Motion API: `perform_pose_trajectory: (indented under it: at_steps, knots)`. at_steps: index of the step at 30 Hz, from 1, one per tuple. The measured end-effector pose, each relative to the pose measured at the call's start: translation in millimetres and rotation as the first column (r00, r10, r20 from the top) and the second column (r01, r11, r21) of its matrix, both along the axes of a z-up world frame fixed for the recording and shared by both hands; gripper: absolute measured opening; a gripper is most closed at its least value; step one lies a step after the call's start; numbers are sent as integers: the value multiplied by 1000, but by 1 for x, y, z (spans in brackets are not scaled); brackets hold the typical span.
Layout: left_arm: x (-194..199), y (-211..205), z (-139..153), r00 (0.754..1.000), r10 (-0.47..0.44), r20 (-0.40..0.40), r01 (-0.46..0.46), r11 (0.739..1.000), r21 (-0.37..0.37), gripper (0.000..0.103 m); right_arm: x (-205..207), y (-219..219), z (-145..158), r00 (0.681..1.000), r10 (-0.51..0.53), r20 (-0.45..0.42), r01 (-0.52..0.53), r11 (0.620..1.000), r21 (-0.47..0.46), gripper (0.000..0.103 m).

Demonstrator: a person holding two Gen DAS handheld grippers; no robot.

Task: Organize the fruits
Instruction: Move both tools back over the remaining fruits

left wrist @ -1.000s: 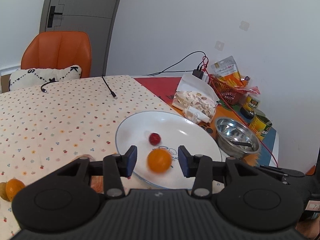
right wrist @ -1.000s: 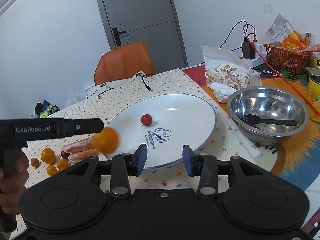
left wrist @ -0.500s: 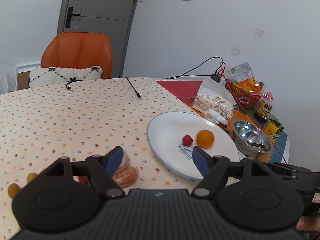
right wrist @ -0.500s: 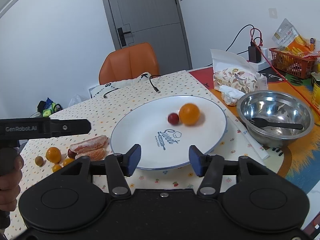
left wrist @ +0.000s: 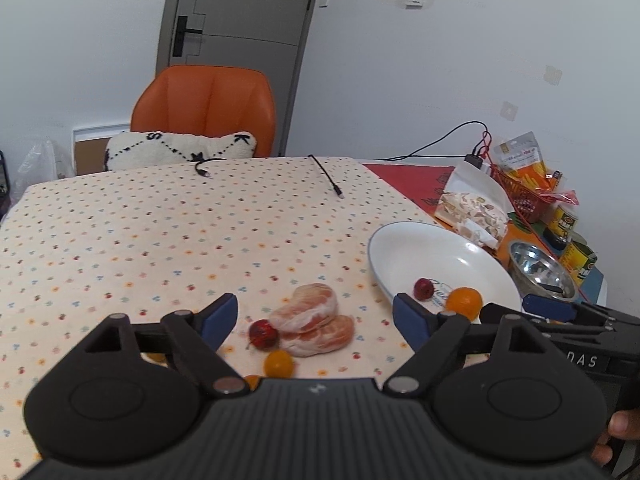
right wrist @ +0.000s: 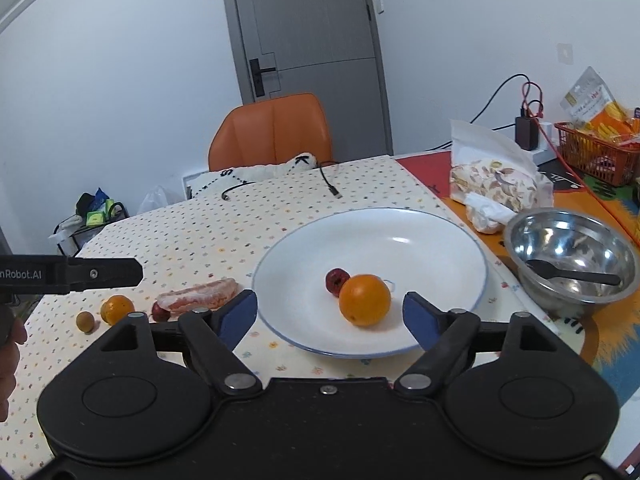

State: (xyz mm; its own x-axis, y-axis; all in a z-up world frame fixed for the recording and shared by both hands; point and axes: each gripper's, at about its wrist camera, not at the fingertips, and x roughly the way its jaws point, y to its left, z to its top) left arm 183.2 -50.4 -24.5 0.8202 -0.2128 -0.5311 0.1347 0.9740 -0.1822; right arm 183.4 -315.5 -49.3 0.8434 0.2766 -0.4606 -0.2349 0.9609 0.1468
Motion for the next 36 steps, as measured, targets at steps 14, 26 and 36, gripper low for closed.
perform_pose_trajectory:
  at_steps: [14, 26, 36]
  knots:
    - [-23, 40, -3, 996, 86, -1, -86, 996, 22, 87, 0, 42, 1, 998, 67, 4, -66, 997, -28, 103]
    - [-38, 80, -8, 984, 178, -4, -178, 984, 21, 87, 0, 77, -7, 988, 150, -35, -151, 988, -27, 103]
    - [-44, 104, -21, 974, 222, -43, -222, 975, 13, 87, -2, 96, -11, 974, 221, -56, -221, 975, 4, 103]
